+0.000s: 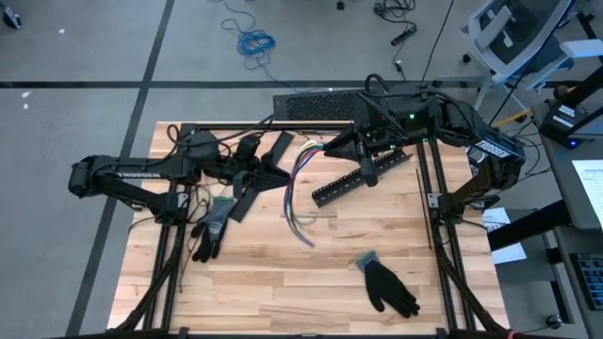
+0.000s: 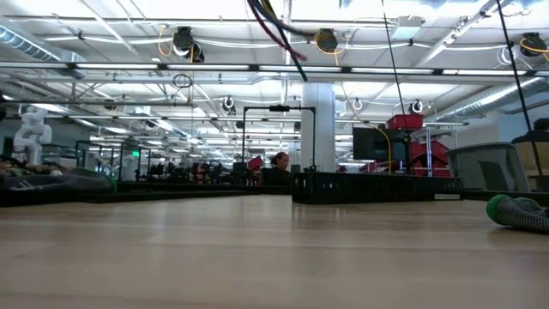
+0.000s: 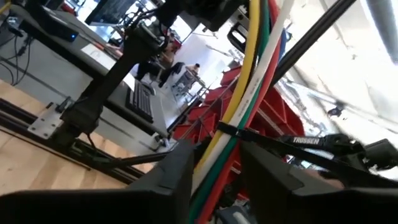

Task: Ziptie cables
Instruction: Put the ziptied cable wires into the cable duct

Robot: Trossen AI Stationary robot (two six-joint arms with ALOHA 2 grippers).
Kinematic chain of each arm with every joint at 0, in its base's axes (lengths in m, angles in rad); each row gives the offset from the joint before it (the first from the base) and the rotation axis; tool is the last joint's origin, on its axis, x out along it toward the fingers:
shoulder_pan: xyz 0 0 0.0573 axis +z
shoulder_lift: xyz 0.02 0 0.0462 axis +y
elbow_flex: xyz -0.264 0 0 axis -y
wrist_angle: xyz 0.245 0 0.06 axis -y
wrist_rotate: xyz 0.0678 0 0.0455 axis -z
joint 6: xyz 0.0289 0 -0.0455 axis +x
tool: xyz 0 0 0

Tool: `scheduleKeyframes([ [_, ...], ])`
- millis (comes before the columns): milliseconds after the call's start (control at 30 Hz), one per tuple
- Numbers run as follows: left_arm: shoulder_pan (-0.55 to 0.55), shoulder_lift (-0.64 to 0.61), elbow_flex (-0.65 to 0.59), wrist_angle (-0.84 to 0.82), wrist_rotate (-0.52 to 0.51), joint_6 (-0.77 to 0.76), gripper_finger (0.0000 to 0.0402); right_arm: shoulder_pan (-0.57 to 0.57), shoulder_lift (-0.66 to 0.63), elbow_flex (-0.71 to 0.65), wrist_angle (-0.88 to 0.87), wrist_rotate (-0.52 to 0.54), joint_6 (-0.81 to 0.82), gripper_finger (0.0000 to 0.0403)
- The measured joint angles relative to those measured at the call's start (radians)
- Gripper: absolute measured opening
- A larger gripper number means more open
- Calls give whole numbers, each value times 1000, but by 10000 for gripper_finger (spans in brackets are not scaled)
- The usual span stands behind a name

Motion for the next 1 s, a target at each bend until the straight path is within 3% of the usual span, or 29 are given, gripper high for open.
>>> scheduleKeyframes([
  [100,-2,20,0,-3,-41,39,166,0,0,0,-4,12,2,11],
  [267,-1,44,0,6,-292,93,213,-1,-1,1,-24,65,9,11],
  [633,-40,37,0,-25,-224,411,222,0,16,0,-27,78,42,11],
  [867,-83,0,1,-272,-330,606,222,0,18,-1,-47,79,50,11],
  [1000,-88,-8,1,-214,-358,607,222,0,18,-1,-40,77,51,11],
])
